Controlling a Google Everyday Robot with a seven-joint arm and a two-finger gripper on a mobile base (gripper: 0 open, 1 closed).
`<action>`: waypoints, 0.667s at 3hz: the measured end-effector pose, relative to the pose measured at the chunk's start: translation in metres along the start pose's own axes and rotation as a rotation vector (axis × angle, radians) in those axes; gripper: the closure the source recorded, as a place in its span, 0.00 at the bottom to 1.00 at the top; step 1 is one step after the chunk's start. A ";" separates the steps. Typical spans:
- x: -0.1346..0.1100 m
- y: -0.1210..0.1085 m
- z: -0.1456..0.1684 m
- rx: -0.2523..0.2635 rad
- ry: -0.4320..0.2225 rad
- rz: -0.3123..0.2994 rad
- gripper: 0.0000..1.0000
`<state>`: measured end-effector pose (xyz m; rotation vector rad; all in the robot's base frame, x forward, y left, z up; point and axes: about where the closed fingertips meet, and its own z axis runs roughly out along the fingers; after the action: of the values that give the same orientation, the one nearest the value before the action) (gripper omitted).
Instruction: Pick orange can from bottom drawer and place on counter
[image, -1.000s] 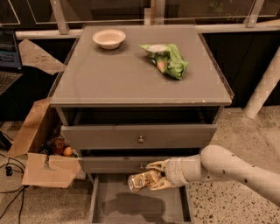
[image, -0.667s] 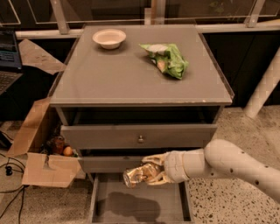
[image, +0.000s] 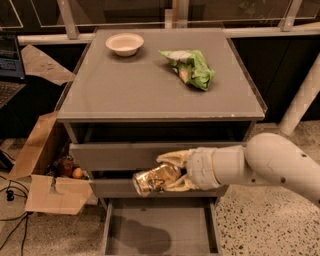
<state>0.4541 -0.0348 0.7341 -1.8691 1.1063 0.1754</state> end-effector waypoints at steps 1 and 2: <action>-0.010 -0.031 -0.011 0.048 0.012 -0.030 1.00; -0.020 -0.070 -0.010 0.077 0.032 -0.067 1.00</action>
Offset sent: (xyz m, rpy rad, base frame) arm 0.0714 0.0402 0.0993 -0.0097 -0.1628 -0.0214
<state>0.4923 -0.0187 0.7953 -1.8430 1.0567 0.0638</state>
